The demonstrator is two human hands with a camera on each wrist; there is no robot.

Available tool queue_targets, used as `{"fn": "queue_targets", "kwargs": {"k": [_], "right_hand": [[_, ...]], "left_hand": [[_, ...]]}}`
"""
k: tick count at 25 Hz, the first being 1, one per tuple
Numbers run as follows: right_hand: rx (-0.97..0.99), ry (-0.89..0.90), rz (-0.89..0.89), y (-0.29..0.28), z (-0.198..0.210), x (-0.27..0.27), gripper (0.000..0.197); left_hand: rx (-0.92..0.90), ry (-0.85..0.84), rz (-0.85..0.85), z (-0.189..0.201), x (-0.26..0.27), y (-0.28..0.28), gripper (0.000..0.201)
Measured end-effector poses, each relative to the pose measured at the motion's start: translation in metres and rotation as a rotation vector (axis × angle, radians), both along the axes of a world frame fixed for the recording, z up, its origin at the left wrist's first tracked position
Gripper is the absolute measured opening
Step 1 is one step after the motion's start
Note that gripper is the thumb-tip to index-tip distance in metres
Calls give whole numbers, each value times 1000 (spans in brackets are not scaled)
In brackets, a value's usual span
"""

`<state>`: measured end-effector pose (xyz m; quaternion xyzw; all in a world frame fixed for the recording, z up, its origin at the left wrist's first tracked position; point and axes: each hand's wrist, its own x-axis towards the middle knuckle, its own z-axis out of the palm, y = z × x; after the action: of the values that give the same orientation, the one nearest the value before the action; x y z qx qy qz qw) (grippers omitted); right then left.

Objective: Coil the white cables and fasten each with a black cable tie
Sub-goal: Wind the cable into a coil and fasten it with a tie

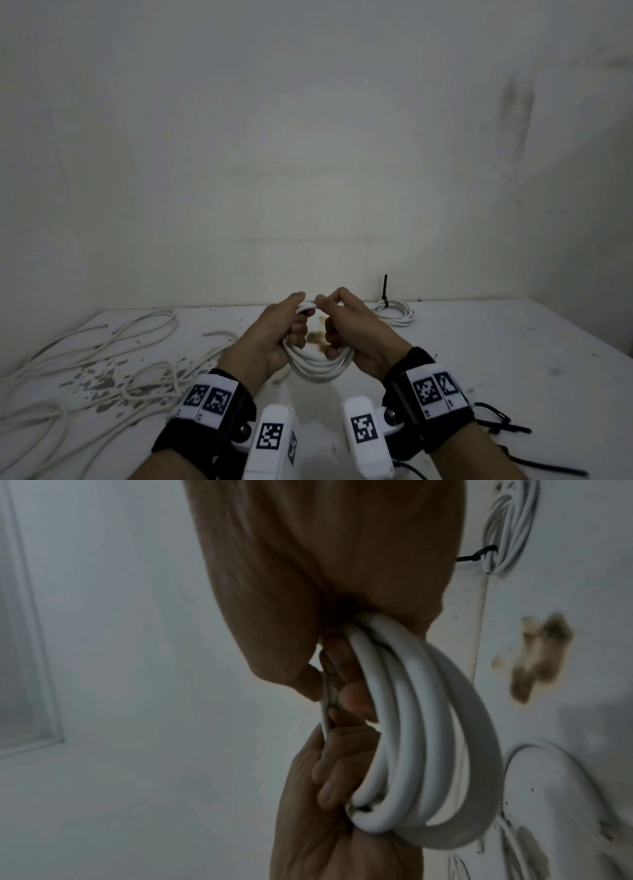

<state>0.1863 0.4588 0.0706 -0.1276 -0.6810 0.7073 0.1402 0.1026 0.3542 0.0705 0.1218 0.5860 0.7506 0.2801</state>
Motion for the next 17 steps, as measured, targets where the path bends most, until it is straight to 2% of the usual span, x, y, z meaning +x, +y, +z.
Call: {"fn": "queue_targets", "kwargs": {"k": [5,11,13,15,17], "right_hand": [[20,-12,44,-1,5,5,25],[-222,-19,135,8,6,15,27],[-230,-27,160,11,10,17,29],[-205,-28,139,15,10,17,26],[-221,-9,82,20,7,18,23]], "left_hand": [[16,2,-13,4,3,1,34],[-86,107,-80,9,12,-3,37],[-136,156,-92,9,15,-4,38],[-180,185,-95,4,14,-3,40],[-194,136,-130,-5,16,-2,45]]}}
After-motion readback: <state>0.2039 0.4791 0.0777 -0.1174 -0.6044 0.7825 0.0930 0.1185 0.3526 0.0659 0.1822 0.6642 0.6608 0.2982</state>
